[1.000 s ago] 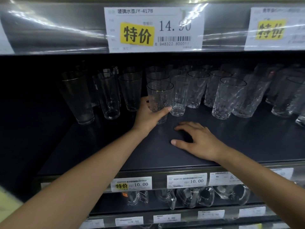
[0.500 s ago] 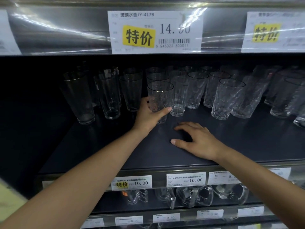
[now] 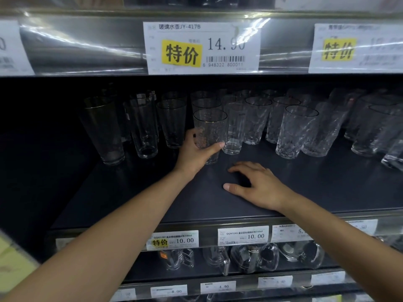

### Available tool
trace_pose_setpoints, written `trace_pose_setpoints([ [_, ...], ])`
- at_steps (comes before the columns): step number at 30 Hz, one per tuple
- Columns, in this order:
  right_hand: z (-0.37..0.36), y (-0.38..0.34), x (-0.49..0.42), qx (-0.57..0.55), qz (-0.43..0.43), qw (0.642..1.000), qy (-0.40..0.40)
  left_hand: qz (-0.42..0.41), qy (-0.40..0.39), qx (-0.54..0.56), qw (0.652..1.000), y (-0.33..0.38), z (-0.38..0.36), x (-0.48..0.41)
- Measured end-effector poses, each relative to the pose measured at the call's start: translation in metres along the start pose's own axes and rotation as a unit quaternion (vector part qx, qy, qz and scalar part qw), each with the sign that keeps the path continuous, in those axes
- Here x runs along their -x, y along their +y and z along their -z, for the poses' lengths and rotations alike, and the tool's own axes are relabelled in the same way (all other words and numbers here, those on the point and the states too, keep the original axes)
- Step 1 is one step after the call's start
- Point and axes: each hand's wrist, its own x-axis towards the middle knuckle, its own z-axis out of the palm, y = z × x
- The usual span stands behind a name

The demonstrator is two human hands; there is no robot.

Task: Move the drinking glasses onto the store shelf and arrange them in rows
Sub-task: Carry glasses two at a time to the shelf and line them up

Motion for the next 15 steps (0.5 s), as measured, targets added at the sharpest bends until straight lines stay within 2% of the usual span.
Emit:
trace_pose_setpoints([
  [15, 0.0, -0.0004, -0.0002, -0.001, -0.003, 1.0, 0.002, 0.008, -0.011, 0.008, 1.0, -0.0001, 0.0001, 0.0],
])
